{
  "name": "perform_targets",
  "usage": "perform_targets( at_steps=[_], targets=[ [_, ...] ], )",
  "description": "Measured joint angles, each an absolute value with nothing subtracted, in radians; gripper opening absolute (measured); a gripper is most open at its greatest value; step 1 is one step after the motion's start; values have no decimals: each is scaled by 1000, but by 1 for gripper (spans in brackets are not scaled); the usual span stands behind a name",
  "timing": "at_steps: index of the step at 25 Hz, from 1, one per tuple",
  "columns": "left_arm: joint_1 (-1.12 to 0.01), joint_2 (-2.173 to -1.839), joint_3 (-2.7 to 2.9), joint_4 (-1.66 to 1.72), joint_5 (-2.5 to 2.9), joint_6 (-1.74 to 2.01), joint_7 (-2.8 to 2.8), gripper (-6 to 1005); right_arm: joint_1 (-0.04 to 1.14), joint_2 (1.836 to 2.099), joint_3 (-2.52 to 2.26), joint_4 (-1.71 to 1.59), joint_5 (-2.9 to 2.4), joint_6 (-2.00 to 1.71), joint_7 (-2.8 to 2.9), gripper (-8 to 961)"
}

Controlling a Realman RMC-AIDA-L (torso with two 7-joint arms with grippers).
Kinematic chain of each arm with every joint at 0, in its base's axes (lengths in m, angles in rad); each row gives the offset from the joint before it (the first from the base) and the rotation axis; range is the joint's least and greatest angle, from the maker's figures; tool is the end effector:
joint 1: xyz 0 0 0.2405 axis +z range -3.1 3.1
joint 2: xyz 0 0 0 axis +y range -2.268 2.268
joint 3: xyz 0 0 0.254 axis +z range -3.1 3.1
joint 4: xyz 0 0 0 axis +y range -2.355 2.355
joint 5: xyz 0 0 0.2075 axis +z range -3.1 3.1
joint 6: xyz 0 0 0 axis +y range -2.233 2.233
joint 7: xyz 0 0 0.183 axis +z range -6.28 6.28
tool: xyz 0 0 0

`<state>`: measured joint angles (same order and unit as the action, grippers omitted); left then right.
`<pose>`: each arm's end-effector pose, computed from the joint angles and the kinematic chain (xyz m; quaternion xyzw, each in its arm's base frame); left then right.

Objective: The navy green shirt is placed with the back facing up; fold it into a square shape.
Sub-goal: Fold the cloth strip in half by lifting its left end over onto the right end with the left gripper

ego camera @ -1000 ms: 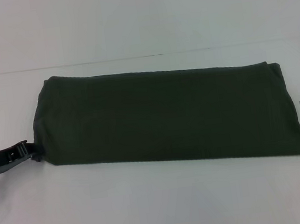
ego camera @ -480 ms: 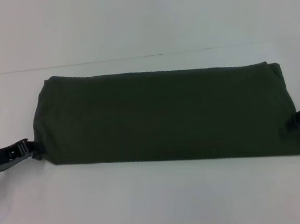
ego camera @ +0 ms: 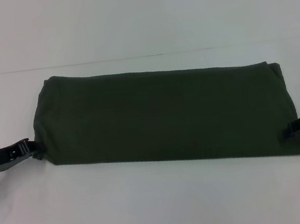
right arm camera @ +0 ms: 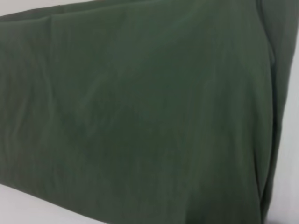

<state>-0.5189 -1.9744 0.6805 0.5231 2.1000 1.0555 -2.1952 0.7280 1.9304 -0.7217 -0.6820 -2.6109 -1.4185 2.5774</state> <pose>-0.3547 0.3829 0.0007 -0.7018 -0.6322 -0.1900 0.2677 0.3056 0.3885 0.0147 -0.7482 0.6395 -0.0231 0.1749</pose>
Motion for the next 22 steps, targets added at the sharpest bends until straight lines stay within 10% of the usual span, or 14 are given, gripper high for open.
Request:
perform_targets(
  at_steps=[15,22],
  targets=[
    [-523,-1973,679,523,2100,1057,-2198,11,731,1942,-747,-674,-2611,-1392,2577,718],
    [-523,-1974,680,523,2098,1058,-2198,12,729,1942,-747,-675,-2611,-1391,2575,434]
  ],
)
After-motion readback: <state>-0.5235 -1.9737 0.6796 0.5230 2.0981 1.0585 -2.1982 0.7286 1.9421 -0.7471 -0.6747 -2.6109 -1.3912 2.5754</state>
